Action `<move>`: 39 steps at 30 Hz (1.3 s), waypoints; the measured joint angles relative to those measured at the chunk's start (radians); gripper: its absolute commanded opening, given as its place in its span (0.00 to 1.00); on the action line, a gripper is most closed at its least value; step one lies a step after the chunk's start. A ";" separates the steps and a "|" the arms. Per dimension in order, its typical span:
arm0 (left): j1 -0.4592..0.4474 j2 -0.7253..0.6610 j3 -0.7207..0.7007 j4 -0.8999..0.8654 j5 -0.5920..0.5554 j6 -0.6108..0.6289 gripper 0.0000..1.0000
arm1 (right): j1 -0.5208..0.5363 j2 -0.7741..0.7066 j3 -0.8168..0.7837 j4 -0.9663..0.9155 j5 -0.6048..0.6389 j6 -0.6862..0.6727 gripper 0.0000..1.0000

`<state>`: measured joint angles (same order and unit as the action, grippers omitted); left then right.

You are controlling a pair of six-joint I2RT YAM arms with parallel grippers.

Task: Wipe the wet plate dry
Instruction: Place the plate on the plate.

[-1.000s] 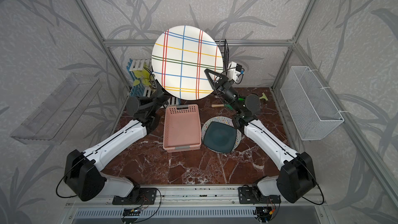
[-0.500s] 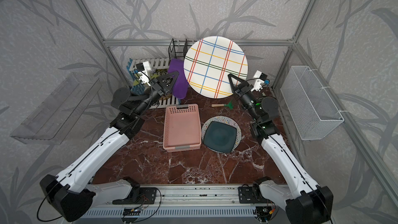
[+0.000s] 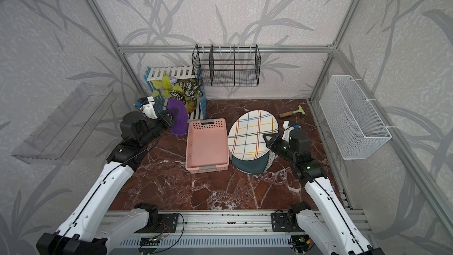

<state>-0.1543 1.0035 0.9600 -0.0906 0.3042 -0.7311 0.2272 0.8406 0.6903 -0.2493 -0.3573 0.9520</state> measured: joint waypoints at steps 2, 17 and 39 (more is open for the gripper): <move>0.006 0.000 -0.004 -0.015 0.001 0.005 0.00 | 0.000 0.023 -0.033 -0.012 -0.010 -0.003 0.00; 0.014 -0.007 -0.005 -0.013 0.015 0.019 0.00 | -0.009 0.119 -0.096 0.050 0.009 -0.036 0.00; 0.020 -0.029 -0.035 -0.004 0.036 0.021 0.00 | -0.013 0.270 -0.235 0.271 -0.028 -0.067 0.20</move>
<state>-0.1345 0.9749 0.9253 -0.0948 0.3401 -0.7105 0.2138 1.1110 0.4553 0.0219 -0.3851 0.8848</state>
